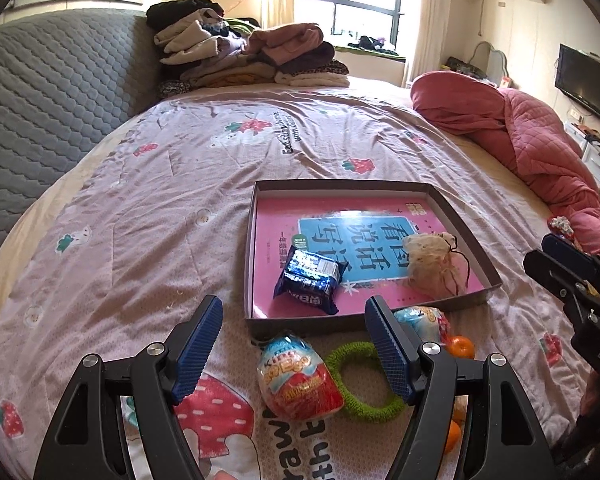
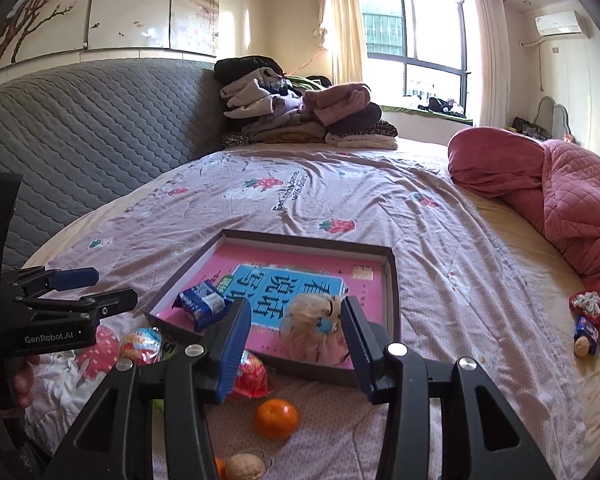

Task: Organize objects
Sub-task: 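Withdraw both open tools back from the tray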

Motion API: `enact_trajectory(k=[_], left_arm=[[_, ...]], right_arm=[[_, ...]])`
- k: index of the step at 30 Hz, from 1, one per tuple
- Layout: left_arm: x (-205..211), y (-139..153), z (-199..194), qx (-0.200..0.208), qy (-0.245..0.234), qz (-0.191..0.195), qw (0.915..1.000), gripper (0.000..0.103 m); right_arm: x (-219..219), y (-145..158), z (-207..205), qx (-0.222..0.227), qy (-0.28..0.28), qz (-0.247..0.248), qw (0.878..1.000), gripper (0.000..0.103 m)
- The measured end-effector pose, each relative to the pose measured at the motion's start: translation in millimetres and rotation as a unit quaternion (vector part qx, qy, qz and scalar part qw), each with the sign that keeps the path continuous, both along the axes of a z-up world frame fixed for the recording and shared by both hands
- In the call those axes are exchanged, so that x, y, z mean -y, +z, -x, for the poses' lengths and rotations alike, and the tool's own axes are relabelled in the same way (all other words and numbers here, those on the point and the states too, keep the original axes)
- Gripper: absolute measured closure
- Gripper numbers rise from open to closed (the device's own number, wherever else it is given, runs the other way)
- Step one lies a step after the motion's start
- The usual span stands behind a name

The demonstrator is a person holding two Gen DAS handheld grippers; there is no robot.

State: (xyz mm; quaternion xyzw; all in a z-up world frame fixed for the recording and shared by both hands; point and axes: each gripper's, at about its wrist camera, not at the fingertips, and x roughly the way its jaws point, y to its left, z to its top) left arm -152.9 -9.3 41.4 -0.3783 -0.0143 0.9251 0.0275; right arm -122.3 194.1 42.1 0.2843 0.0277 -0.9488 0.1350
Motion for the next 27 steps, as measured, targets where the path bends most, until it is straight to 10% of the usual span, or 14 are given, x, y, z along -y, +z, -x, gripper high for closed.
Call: enact_trajectory(k=[27], left_arm=[[11.7, -24.6, -22.7, 0.015, 0.014, 0.006, 0.9998, 0.028]], right_arm=[[17.4, -42.6, -30.7, 0.052, 0.023, -0.014, 0.998, 0.056]])
